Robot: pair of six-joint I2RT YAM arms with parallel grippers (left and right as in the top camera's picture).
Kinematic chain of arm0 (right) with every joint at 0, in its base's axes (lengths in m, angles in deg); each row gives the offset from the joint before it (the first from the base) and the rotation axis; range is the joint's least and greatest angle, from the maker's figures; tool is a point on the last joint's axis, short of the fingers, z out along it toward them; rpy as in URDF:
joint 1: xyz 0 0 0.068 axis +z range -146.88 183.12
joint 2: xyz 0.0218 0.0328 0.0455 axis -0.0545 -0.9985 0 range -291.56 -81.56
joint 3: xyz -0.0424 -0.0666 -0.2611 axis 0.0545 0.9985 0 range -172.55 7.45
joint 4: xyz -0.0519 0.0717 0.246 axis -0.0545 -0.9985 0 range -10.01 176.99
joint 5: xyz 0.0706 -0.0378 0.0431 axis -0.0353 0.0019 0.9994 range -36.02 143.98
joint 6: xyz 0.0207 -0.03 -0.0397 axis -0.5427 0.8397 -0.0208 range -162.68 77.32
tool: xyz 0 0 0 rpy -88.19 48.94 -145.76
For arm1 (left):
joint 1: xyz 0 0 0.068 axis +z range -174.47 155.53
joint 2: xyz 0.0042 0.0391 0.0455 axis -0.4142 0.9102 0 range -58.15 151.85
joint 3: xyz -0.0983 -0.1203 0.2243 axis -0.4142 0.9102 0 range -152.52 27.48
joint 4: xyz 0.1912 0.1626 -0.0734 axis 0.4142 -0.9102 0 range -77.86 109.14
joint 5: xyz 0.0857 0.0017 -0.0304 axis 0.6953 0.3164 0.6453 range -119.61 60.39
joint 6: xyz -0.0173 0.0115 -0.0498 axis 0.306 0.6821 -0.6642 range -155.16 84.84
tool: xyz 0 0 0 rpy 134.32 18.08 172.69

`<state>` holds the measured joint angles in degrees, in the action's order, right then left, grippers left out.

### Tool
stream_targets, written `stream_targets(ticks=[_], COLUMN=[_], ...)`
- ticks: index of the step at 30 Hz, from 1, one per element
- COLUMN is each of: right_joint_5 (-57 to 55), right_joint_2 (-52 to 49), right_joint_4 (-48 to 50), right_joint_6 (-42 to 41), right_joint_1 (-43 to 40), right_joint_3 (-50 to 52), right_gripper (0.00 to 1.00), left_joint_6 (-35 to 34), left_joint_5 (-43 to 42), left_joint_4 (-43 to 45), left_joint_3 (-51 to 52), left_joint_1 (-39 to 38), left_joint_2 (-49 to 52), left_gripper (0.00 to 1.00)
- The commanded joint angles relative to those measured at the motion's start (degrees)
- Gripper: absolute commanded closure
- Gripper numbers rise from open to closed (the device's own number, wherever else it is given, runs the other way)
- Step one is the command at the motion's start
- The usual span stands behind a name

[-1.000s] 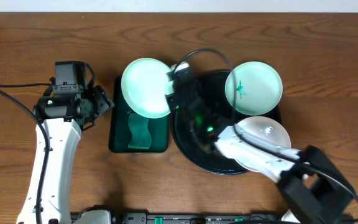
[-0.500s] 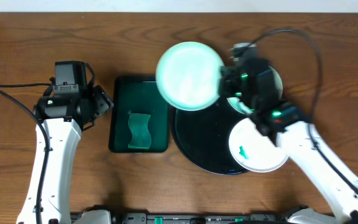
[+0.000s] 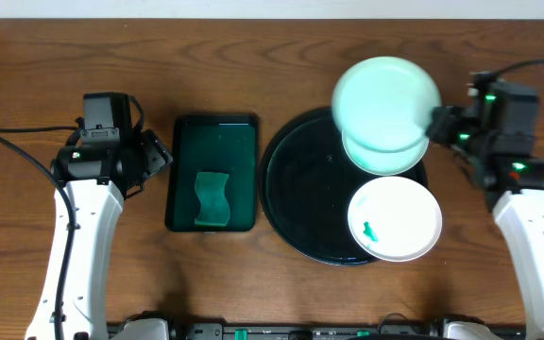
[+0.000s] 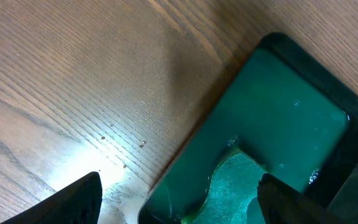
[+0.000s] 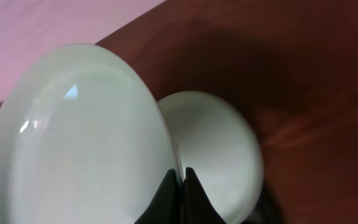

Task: Clean dirty plates on tray and stack at the side
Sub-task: 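Carry the plate right and set it on the table beside the tray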

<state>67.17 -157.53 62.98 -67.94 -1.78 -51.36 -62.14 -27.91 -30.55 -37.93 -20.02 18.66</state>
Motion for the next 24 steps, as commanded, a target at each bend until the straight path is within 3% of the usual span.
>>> stream_targets(ticks=[1,7,12,24], right_joint_5=[0.70,-5.33,-17.35,-27.36], right_joint_2=[1.07,1.05,0.59,-7.98], right_joint_4=[-1.36,-6.40,-9.55,-9.14], right_joint_6=[-0.68,-0.66,-0.68,-4.98], right_joint_1=[-6.99,-16.17,-21.59,-24.46], right_joint_3=[-0.44,-0.44,-0.31,2.99], right_gripper=[0.99,0.99,0.99,0.99], left_joint_6=[0.17,0.17,0.17,0.17], left_joint_5=[0.31,0.33,0.33,0.31], left_joint_4=[-0.20,-0.20,-0.20,-0.20], left_joint_3=[-0.46,-0.46,-0.46,-0.46], left_joint_1=[0.26,0.26,0.26,0.26], left_joint_2=[-0.09,-0.09,-0.09,-0.09], left_gripper=[0.20,0.20,0.20,0.20])
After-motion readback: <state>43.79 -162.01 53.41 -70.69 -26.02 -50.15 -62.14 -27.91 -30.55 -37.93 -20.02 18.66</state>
